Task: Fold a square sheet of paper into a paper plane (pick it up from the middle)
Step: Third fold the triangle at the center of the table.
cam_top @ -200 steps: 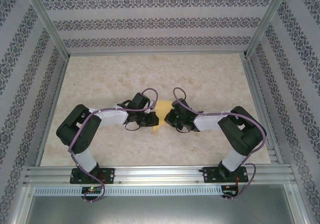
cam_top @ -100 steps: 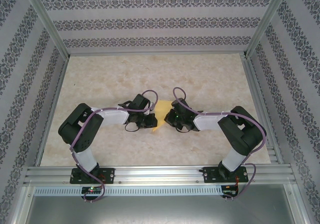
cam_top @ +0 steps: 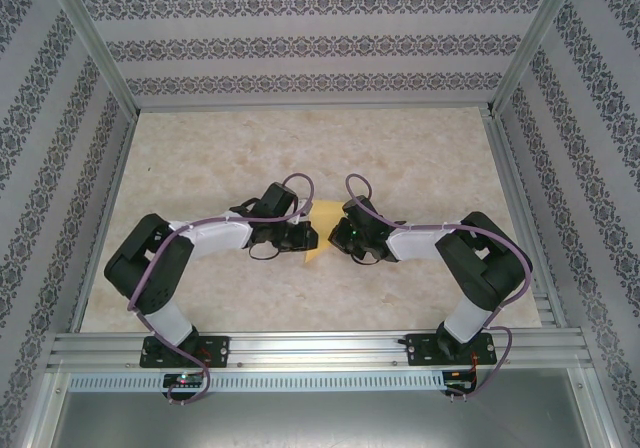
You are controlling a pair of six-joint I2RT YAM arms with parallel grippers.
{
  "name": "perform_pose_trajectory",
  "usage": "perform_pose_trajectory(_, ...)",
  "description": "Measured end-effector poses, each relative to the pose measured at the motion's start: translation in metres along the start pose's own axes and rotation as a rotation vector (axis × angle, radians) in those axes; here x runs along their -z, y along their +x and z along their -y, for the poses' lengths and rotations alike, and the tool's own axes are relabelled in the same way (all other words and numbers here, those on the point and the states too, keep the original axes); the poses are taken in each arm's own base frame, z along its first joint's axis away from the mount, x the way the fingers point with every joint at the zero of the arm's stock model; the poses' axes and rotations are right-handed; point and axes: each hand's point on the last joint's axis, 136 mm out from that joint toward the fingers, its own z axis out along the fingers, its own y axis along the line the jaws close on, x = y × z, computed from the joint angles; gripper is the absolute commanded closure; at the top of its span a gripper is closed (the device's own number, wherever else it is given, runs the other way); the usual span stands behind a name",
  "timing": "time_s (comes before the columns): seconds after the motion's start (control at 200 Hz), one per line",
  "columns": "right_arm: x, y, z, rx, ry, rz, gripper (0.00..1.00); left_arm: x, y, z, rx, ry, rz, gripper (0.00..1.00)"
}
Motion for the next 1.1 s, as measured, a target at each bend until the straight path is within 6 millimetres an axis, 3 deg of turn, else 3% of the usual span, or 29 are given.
perform_pose_trajectory(0.46, -0.001, 0.0, -0.001, 0.0, -0.002, -0.003, 1.0, -0.016, 0.015, -0.022, 0.04, -0.044, -0.06, 0.89)
perform_pose_trajectory(1.104, -0.001, 0.002, -0.002, -0.001, 0.004, -0.016, 1.0, -0.015, 0.026, -0.034, 0.01, -0.06, -0.052, 0.9)
